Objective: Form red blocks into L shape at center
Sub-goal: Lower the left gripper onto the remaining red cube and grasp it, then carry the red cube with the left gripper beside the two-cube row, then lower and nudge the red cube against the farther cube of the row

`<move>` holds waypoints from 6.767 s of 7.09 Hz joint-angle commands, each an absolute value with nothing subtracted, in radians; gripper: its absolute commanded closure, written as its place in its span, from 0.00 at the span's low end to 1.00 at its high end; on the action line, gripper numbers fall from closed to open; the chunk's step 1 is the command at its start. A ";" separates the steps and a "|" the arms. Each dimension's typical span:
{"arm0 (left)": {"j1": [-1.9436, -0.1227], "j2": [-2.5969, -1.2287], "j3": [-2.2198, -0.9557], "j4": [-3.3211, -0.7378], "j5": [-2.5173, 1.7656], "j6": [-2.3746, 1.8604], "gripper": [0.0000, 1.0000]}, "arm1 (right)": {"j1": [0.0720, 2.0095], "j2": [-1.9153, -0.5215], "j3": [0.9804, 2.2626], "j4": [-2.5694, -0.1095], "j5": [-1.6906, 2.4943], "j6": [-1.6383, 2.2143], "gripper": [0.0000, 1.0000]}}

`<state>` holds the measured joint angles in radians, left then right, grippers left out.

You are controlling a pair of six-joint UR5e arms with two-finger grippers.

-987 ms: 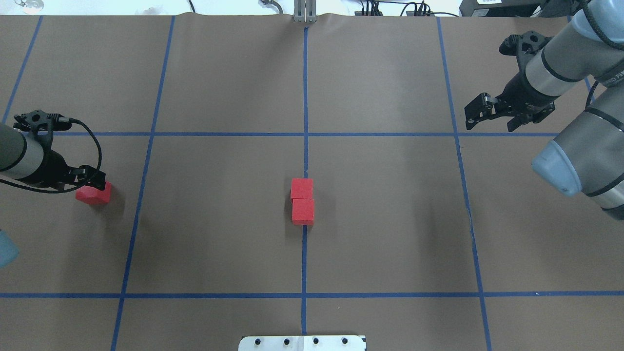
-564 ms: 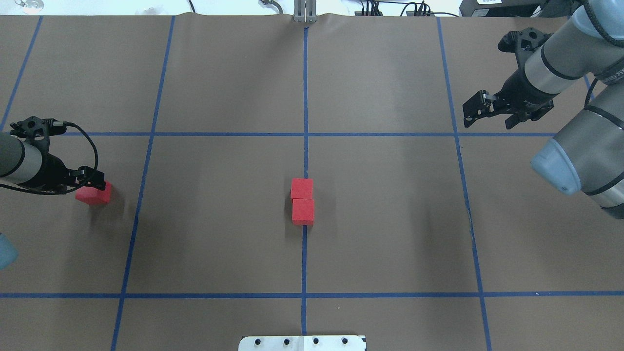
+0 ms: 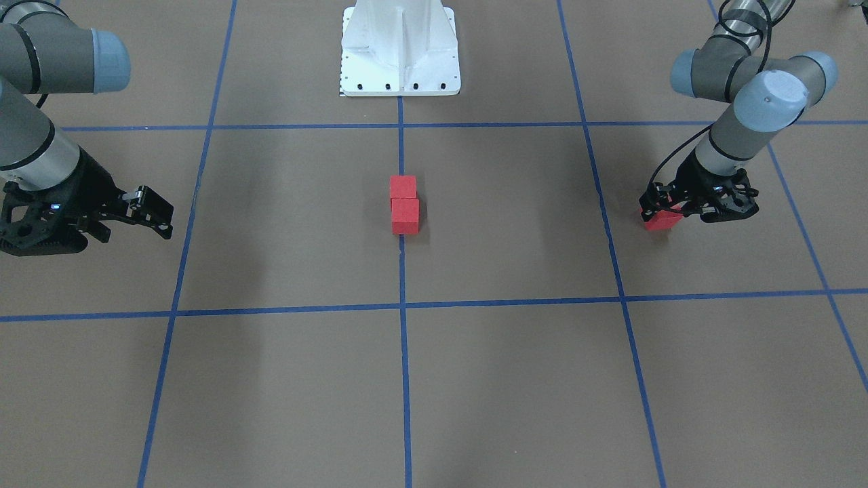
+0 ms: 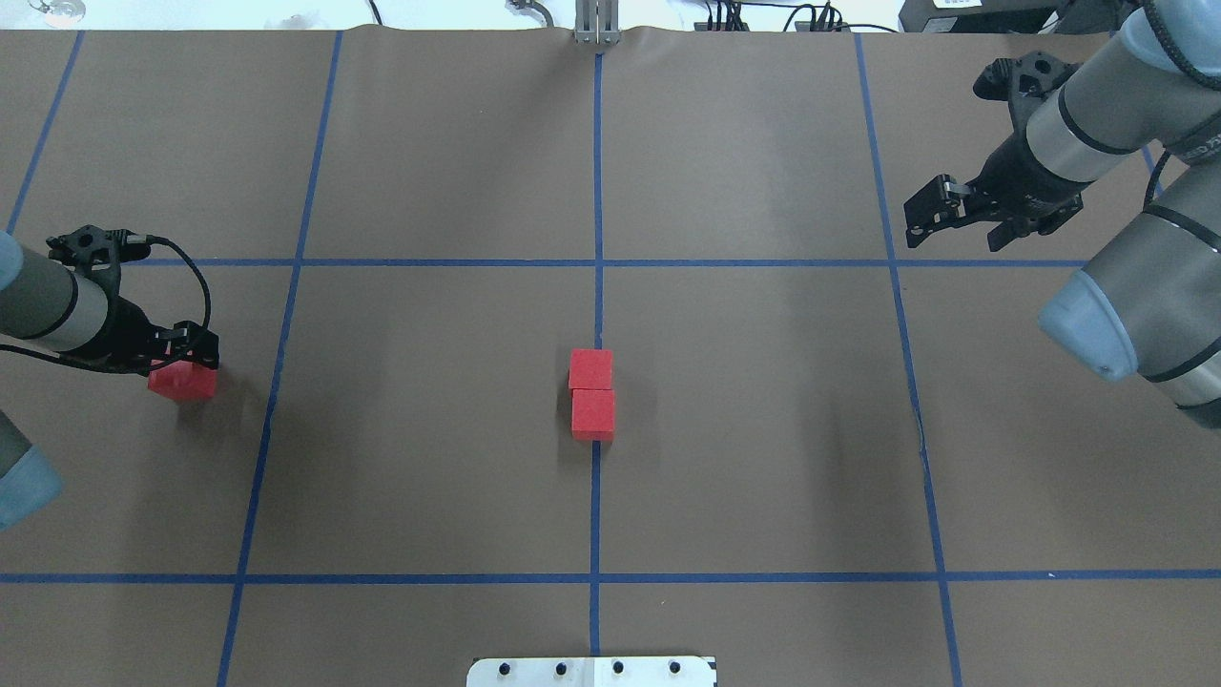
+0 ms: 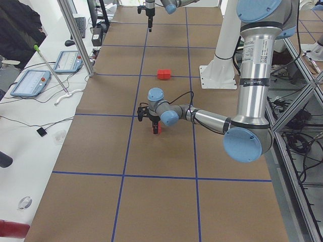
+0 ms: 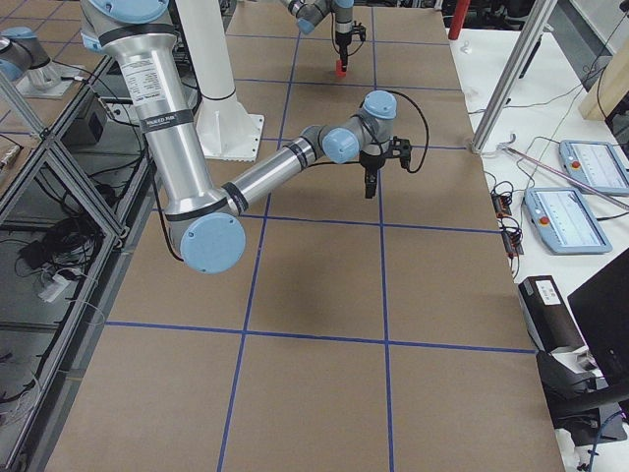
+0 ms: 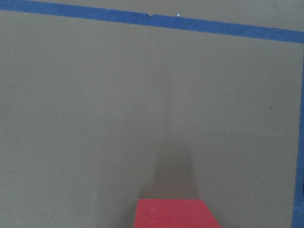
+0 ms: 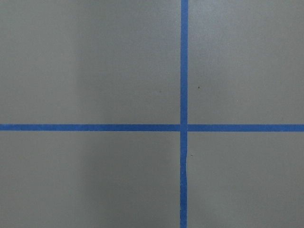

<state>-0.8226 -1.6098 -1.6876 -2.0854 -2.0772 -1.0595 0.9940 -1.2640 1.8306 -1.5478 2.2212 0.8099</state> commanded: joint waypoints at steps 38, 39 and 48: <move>-0.529 -2.375 -1.454 -1.620 -1.942 -2.721 1.00 | 0.992 -1.272 1.805 -1.548 2.221 0.810 0.01; -0.529 -2.387 -1.441 -1.620 -1.942 -2.727 1.00 | 0.992 -1.272 1.804 -1.548 2.221 0.810 0.01; -0.529 -2.395 -1.424 -1.620 -1.942 -2.729 1.00 | 0.992 -1.270 1.804 -1.548 2.221 0.808 0.00</move>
